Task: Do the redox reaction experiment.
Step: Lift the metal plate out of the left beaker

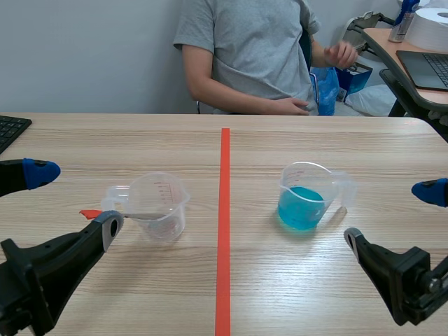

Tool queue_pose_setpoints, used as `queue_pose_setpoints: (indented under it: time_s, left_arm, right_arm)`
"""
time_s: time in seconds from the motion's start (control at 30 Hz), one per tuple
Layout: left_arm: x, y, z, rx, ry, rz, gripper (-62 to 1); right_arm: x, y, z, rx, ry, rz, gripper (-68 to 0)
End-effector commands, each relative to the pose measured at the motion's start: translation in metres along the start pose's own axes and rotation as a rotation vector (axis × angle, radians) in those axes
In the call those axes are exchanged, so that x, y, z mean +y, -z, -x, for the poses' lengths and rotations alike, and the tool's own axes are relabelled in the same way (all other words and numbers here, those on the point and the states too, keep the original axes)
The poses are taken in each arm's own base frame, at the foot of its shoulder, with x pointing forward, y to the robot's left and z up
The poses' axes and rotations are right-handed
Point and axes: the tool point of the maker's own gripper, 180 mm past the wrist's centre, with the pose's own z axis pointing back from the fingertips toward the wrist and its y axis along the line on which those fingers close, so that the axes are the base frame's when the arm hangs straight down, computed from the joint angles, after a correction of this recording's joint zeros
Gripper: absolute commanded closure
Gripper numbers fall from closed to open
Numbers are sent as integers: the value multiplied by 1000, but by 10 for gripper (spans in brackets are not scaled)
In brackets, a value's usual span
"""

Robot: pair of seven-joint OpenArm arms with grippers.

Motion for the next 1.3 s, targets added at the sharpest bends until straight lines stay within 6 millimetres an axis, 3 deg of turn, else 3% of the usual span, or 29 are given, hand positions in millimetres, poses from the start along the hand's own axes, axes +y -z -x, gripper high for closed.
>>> queue_pose_setpoints:
  time_s: [0.0, 0.7, 0.87, 1.03, 1.27]
  left_arm:
    - [0, 1, -9, -33, 4, -3, -623]
    - [2, 1, -9, -32, 7, -9, -623]
    - [18, -4, -7, -17, 26, -89, -623]
    - [35, -27, 13, 66, 31, -181, -623]
    - [38, -77, 69, 282, -31, -257, -623]
  right_arm:
    - [-1, 1, -12, -40, -7, 0, -679]
    - [-1, 2, -12, -40, -7, 0, -679]
    - [-1, 2, -12, -40, -7, 0, -679]
    - [-1, 2, -12, -41, -7, 0, -679]
    - [0, 2, -12, -41, -7, -1, -679]
